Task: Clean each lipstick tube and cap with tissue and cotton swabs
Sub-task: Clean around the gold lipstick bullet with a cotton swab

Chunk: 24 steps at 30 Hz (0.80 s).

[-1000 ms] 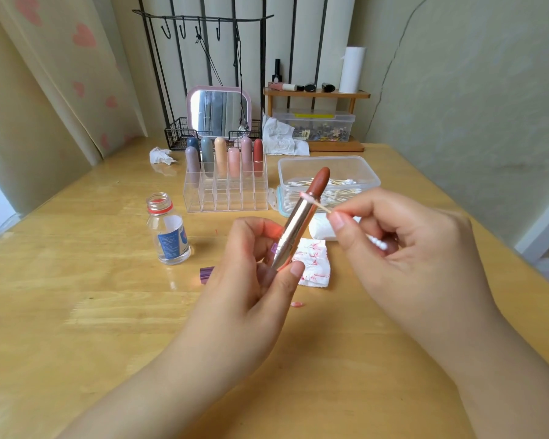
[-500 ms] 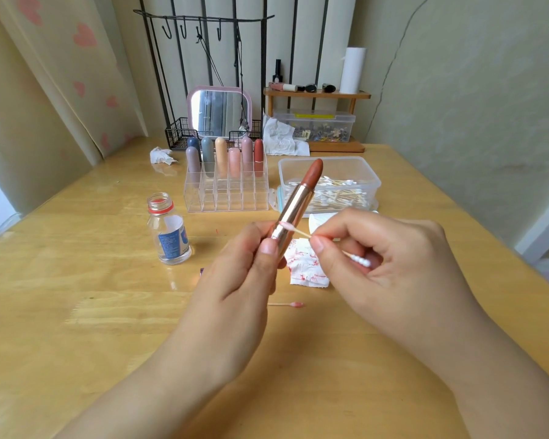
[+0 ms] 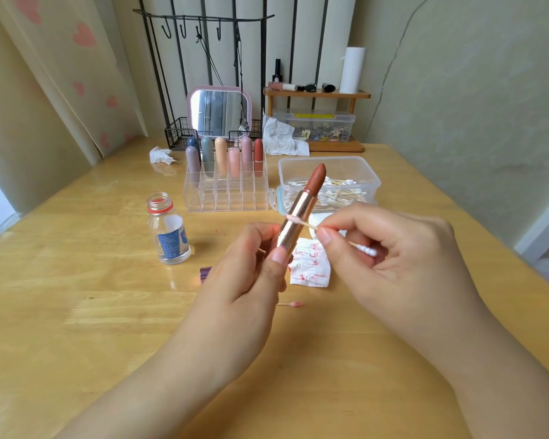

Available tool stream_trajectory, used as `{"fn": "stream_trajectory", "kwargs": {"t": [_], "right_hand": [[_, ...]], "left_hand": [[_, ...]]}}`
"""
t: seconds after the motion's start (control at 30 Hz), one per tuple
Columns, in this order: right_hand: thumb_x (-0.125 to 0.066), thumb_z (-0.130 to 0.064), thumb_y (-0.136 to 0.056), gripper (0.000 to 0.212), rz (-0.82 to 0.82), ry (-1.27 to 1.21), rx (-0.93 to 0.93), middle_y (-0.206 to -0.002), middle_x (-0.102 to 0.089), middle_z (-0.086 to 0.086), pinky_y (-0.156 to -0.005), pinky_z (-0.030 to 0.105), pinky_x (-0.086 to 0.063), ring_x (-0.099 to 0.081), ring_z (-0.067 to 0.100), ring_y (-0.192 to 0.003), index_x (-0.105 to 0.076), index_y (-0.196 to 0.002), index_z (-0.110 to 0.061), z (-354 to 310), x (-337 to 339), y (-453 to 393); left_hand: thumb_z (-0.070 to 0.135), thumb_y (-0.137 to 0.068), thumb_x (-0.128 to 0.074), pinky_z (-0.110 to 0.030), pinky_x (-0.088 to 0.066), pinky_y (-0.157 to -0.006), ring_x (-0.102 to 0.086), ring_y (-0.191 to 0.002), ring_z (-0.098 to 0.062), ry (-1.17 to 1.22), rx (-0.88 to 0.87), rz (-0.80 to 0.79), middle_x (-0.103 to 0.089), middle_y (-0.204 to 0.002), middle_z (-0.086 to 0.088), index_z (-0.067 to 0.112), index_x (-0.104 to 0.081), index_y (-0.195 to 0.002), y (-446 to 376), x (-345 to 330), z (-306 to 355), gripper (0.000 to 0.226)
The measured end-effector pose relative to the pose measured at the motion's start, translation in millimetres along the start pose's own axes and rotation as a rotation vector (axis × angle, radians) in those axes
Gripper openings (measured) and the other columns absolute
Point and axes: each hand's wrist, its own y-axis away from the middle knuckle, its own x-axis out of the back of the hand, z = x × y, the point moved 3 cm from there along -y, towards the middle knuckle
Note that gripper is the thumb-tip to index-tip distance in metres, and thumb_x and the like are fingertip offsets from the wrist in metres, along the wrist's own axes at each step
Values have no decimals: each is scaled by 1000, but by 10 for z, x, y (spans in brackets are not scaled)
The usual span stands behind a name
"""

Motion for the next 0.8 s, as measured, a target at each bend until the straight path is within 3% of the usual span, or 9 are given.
{"fn": "stream_trajectory", "kwargs": {"t": [0.07,0.2,0.27,0.37,0.43,0.57,0.67,0.8], "right_hand": [[-66,-11,-81,11,19,12,11,-51,-32,-24,-53,3,-26,-39,-5,-50,-66,-70,-11,-1,9,10],[-59,-20,-85,17,84,48,-20,-46,-43,0,-49,16,-32,-44,15,-49,-65,-72,-11,16,71,-2],[-63,-16,-84,14,57,32,-10,-46,-39,-11,-49,7,-28,-42,5,-48,-65,-71,-12,-12,40,0],[-67,-9,-80,12,-35,-5,13,-52,-30,-24,-50,-3,-25,-39,-12,-47,-65,-69,-13,-50,-41,27],[-66,-10,-81,11,-11,8,25,-51,-30,-23,-51,-2,-25,-39,-10,-48,-65,-70,-12,-46,-23,26],[-59,-20,-85,17,82,61,-6,-47,-40,-2,-49,12,-28,-38,12,-51,-65,-72,-11,-2,60,-5],[-65,-15,-82,13,17,35,4,-50,-32,-17,-51,5,-25,-35,-1,-49,-65,-69,-12,-36,20,12],[-66,-11,-80,12,-37,12,19,-52,-31,-22,-50,0,-25,-37,-10,-47,-65,-69,-14,-52,-18,23]], "left_hand": [[39,-85,-43,-12,-41,-60,-50,-65,-10,3,-4,1,-55,-69,8,36,-55,-97,-5,-4,4,18],[39,-86,-46,-19,-44,-60,-52,-65,-14,-12,-22,2,-56,-71,8,39,-51,-96,-2,-5,8,12],[41,-90,-49,-14,-44,-56,-51,-63,-13,19,-26,9,-55,-71,9,36,-50,-97,4,-10,42,9],[35,-79,-51,-8,-43,-52,-48,-59,-5,60,-33,8,-51,-70,15,26,-49,-97,7,-33,106,21],[34,-77,-51,-7,-42,-51,-46,-58,-4,45,-40,12,-50,-72,12,24,-48,-97,8,-38,139,22],[31,-79,-51,-6,-41,-50,-46,-58,-2,24,-28,33,-49,-74,3,22,-48,-96,14,-33,162,20],[23,-83,-54,-6,-42,-50,-48,-59,-2,26,-32,43,-49,-76,0,21,-48,-95,14,-36,166,14],[12,-86,-57,-5,-42,-49,-48,-60,1,6,-44,54,-47,-76,3,20,-47,-95,16,-28,179,16]]}}
